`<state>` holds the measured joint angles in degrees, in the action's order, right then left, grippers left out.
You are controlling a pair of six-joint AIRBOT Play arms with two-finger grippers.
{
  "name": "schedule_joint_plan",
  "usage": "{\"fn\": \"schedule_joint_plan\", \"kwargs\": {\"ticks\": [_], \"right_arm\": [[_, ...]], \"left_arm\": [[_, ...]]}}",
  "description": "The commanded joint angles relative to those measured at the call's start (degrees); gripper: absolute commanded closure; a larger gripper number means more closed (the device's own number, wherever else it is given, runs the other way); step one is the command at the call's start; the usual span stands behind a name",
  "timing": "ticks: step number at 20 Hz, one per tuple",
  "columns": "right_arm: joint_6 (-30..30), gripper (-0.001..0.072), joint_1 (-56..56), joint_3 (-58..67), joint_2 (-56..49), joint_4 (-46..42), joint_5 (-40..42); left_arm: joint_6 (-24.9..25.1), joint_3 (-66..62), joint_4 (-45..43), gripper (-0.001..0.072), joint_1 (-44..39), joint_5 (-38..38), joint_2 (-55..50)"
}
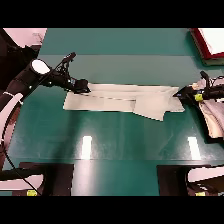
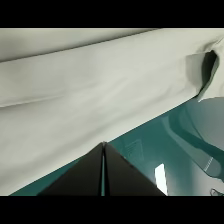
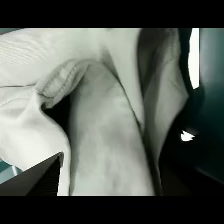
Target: Fold the shirts.
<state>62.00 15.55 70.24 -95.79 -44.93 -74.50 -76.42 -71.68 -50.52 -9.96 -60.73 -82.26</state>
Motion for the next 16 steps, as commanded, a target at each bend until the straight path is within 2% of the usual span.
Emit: {"fn": "schedule_joint_plan", "kwargs": {"ticks": [1, 8, 9, 10, 11, 12, 13, 16], "right_arm": [[0.2, 0.0037, -1.5, -0.1, 0.0, 0.2, 0.8], [1.1, 0.0064, -4.0, -0.1, -0.9, 0.2, -0.6], [1.0, 0.0113, -5.1, -0.1, -1.2, 0.2, -0.9], [0.9, 0.0218, -6.0, -0.1, -1.6, 0.2, -0.5], [0.9, 0.0383, -6.6, -0.1, -1.6, 0.2, 0.0], [0.3, 0.0586, -7.1, 0.1, -1.6, 0.3, 0.3], [-0.6, 0.0694, -7.3, 0.7, -1.6, 0.3, 0.2], [-1.3, 0.0696, -7.3, 4.0, 0.4, 0.4, -2.1]], "left_arm": [[-0.1, 0.0, 0.0, 0.0684, -0.2, -0.6, 0.0], [-0.1, 0.0, 0.0, 0.0684, -0.4, -0.8, 0.0], [-0.1, 0.0, 0.1, 0.0684, -0.4, -0.9, 0.0], [-0.1, 0.0, 0.2, 0.0684, -0.4, -0.9, 0.0], [-0.2, 0.0, 0.3, 0.0685, -0.4, -0.9, 0.0], [-0.3, 0.0, 0.4, 0.0685, -0.4, -0.8, 0.0], [-1.0, 0.0, 0.4, 0.0685, -0.7, -0.3, 0.0], [-1.2, -0.4, 0.2, 0.0686, -3.7, 3.7, -0.3]]}}
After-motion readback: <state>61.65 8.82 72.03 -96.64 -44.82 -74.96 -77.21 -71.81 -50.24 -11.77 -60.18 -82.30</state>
